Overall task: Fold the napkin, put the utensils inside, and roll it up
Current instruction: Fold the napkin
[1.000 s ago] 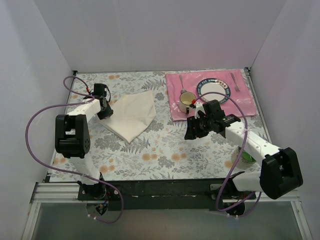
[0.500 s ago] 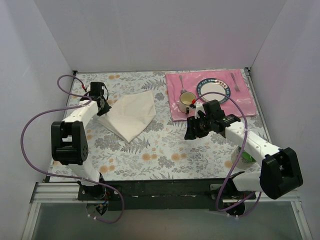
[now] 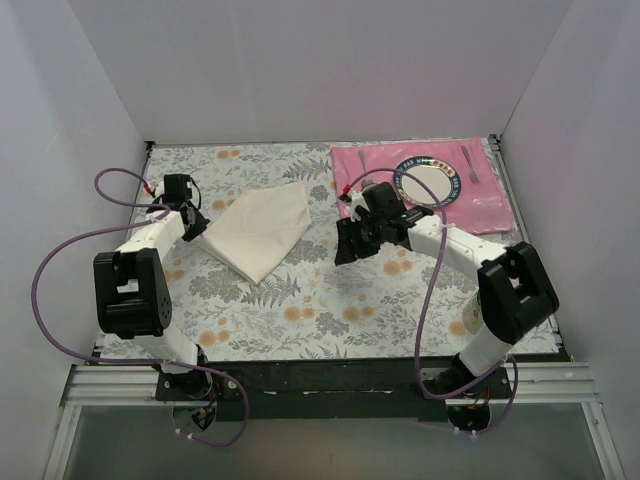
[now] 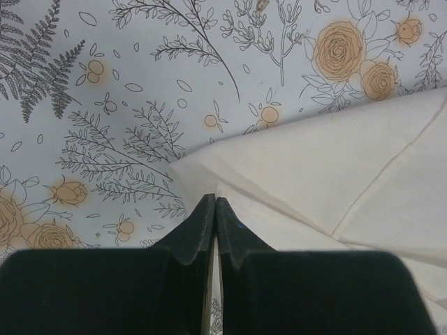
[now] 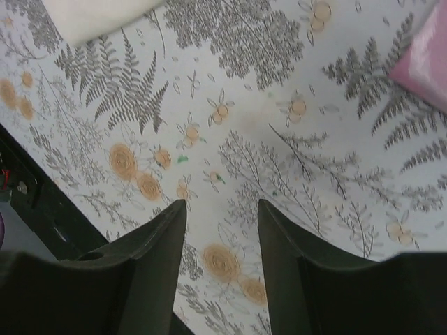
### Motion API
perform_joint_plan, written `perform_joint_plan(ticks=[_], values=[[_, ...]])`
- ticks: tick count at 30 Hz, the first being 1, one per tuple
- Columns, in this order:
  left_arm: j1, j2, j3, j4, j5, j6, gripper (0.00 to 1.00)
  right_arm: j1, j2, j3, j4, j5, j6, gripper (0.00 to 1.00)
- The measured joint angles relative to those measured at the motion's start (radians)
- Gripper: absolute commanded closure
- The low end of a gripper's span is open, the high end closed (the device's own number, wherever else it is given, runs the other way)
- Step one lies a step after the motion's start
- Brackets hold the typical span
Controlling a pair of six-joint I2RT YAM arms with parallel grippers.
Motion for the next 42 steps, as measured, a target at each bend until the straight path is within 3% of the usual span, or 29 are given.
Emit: perform_joint_plan(ticks=[10, 24, 28, 32, 35, 38, 42], values=[[0.013, 0.0, -0.015, 0.068, 0.068, -0.003, 1.0, 0.102, 0.272, 0.314, 0.051, -0.008, 0.051, 0.57], [0.035, 0.059, -0.014, 0.077, 0.081, -0.006, 0.99, 0.12, 0.423, 0.468, 0.062, -0.032, 0.092, 0.59], [0.04, 0.08, -0.014, 0.074, 0.069, -0.004, 0.82, 0.12, 0.465, 0.532, 0.061, -0.028, 0.101, 0.6], [0.04, 0.087, -0.011, 0.057, 0.05, -0.005, 0.56, 0.12, 0.515, 0.607, 0.061, -0.023, 0.105, 0.6], [0.04, 0.076, -0.001, 0.032, 0.025, -0.008, 0.49, 0.121, 0.541, 0.64, 0.063, -0.026, 0.111, 0.6], [0.04, 0.011, -0.001, -0.006, 0.013, -0.025, 0.52, 0.128, 0.554, 0.642, 0.07, -0.031, 0.119, 0.59], [0.039, -0.158, -0.037, -0.001, 0.107, -0.078, 0.69, 0.148, 0.567, 0.642, 0.099, -0.047, 0.142, 0.57]])
